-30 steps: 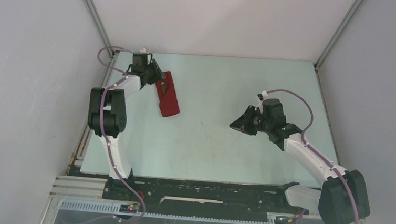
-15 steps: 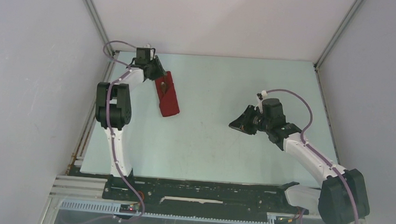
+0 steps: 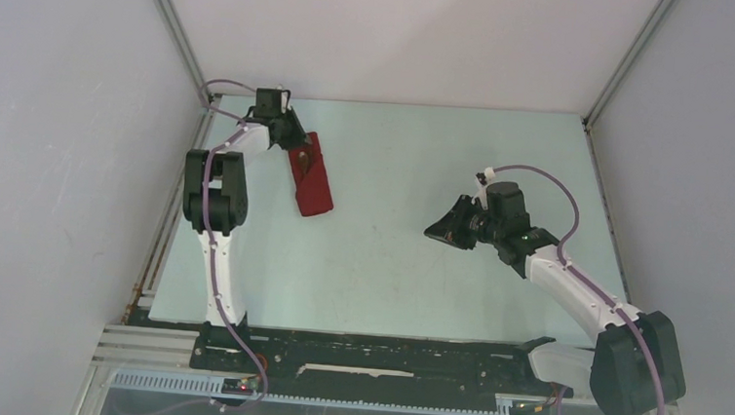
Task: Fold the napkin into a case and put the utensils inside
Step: Insert the fork into the folded napkin.
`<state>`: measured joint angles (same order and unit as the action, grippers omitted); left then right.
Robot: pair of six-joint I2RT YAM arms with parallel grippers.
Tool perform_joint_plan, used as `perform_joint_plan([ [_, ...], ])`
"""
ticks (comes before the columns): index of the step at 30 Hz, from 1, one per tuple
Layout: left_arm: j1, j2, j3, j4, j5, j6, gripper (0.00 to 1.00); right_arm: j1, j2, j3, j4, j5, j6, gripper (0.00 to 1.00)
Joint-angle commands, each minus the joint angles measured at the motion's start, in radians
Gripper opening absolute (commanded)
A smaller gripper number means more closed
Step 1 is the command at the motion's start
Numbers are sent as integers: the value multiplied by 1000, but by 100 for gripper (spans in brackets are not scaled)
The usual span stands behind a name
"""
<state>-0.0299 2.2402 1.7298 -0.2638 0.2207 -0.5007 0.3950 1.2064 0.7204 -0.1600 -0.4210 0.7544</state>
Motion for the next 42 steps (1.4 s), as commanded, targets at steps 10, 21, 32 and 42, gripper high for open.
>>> perform_joint_plan([
  [10,27,-41,-105,172,101,-67,9,4,7,-4,30,-1,5,22],
  [21,27,-130,-305,440,168,-155,0,12,16,-4,39,0,10,21],
  [32,53,-119,-328,425,149,-158,5,21,17,-4,40,2,11,21],
  [42,53,-116,-275,305,105,-125,19,25,22,-4,50,-1,15,21],
])
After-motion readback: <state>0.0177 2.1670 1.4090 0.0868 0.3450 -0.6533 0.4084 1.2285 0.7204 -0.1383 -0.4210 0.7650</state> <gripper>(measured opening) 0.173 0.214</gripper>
